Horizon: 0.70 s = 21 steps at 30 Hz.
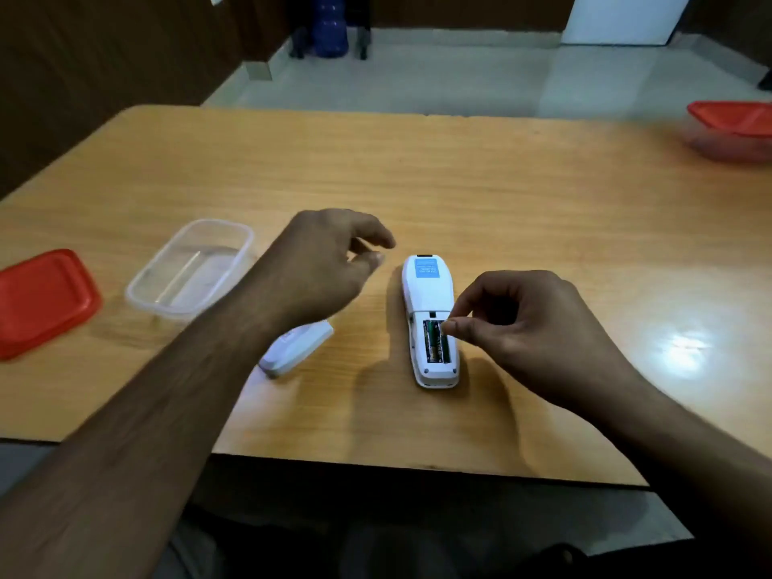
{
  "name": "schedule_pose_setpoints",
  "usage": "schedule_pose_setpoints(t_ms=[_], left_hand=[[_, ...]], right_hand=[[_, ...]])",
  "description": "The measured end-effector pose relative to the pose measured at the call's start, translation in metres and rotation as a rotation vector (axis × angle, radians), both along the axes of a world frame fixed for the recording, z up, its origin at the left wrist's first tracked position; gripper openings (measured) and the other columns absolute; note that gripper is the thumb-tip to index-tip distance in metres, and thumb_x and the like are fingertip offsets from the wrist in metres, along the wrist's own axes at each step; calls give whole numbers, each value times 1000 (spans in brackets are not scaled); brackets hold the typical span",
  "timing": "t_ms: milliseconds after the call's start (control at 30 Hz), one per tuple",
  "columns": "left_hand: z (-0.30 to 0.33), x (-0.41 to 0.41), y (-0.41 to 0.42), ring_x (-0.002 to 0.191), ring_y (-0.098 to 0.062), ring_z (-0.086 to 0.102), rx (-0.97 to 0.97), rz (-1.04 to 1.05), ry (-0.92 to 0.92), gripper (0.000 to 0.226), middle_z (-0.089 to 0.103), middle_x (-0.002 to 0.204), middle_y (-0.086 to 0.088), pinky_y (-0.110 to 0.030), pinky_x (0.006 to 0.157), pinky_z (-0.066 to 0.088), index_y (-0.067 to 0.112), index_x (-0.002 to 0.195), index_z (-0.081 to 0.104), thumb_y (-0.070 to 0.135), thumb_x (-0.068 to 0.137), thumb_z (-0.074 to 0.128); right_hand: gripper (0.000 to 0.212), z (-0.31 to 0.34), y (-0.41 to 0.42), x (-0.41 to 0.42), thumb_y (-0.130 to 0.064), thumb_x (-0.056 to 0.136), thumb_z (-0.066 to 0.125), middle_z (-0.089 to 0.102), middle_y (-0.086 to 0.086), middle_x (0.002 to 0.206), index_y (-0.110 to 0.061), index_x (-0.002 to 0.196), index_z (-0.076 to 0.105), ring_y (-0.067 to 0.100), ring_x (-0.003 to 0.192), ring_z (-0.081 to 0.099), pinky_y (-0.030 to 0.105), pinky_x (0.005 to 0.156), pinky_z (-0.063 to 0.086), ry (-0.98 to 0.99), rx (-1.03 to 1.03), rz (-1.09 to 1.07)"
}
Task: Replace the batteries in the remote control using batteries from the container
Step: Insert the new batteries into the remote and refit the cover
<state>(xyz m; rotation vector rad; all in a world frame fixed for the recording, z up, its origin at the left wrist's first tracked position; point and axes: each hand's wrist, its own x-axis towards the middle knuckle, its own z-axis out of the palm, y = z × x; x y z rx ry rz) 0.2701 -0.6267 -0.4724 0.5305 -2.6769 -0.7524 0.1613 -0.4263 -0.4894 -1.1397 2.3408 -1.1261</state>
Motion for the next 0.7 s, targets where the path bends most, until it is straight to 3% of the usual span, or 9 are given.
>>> schedule_pose_setpoints(t_ms=[100, 233, 400, 533, 700], left_hand=[[12, 33, -16, 80, 6, 61, 43, 121, -33, 21, 68, 86, 19, -3, 63, 40, 31, 94, 72, 13, 88, 64], [12, 70, -26, 92, 2, 62, 158, 123, -276, 33, 64, 110, 16, -19, 79, 48, 40, 113, 66, 21, 86, 69], [5, 78, -22, 103, -5, 57, 173, 15, -440, 46, 53, 116, 11, -18, 79, 44, 42, 129, 56, 24, 88, 67], [1, 74, -23, 100, -10, 56, 71, 2, -431, 32, 52, 109, 7, -27, 83, 46, 36, 113, 63, 27, 83, 70], [4, 78, -33, 80, -6, 61, 178, 40, -376, 19, 64, 93, 8, -24, 63, 47, 27, 86, 63, 29, 75, 78]], right_hand=[[15, 9, -1, 7, -31, 80, 78, 62, -16, 58, -28, 68, 70, 3, 52, 53, 13, 48, 36, 34, -40, -7], [15, 15, -18, 25, -33, 82, 74, 67, -13, 68, -30, 69, 70, 2, 61, 59, 22, 53, 41, 24, -34, 28], [10, 16, -49, 50, -34, 83, 70, 68, -12, 72, -30, 74, 70, 2, 70, 62, 31, 60, 52, 75, 49, 67], [7, 13, -64, 60, -37, 83, 69, 66, -14, 73, -31, 81, 71, 1, 77, 60, 29, 63, 51, 139, 114, 67], [17, 7, -71, 66, -43, 84, 66, 68, -18, 83, -32, 97, 70, -2, 80, 58, 22, 61, 44, 156, 178, 94]])
